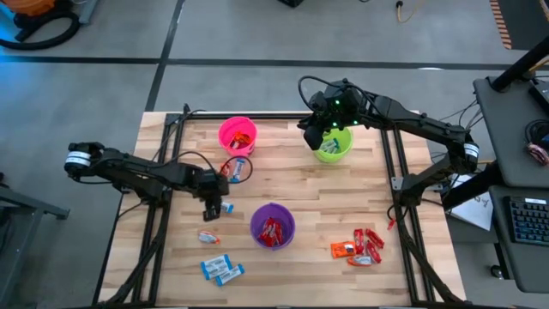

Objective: Sort candy
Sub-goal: Put the white-blue chocolate into the green bucket

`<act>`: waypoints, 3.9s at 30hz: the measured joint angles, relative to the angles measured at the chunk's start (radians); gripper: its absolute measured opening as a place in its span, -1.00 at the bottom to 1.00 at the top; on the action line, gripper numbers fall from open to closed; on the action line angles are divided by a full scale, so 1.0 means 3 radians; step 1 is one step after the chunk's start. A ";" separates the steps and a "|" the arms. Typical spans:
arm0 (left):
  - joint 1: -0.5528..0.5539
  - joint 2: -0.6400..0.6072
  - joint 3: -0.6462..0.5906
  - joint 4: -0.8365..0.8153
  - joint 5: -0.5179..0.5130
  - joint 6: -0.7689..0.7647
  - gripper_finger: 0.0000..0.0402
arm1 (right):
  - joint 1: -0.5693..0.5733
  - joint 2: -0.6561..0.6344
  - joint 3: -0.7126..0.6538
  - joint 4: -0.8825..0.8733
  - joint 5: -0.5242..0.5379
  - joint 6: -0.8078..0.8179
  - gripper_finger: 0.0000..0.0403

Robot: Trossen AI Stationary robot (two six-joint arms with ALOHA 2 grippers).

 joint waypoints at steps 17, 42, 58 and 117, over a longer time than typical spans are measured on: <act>-0.0048 0.0069 0.0003 -0.0045 0.0032 0.0049 0.06 | 0.0010 0.0000 0.0000 0.0001 -0.0004 0.0029 -0.70; -0.0043 0.0594 0.0029 0.0037 0.0039 0.0113 -0.82 | 0.0023 0.0009 0.0000 0.0001 -0.0001 0.0003 -0.69; -0.0048 0.0427 0.0018 0.0040 0.0039 0.0108 -0.92 | 0.0023 0.0009 0.0000 0.0003 -0.0001 0.0011 -0.69; 0.0001 0.0477 0.1998 0.0183 -0.2949 0.1207 -0.92 | 0.0472 0.0892 -0.0008 0.1576 -0.0155 0.0526 -0.04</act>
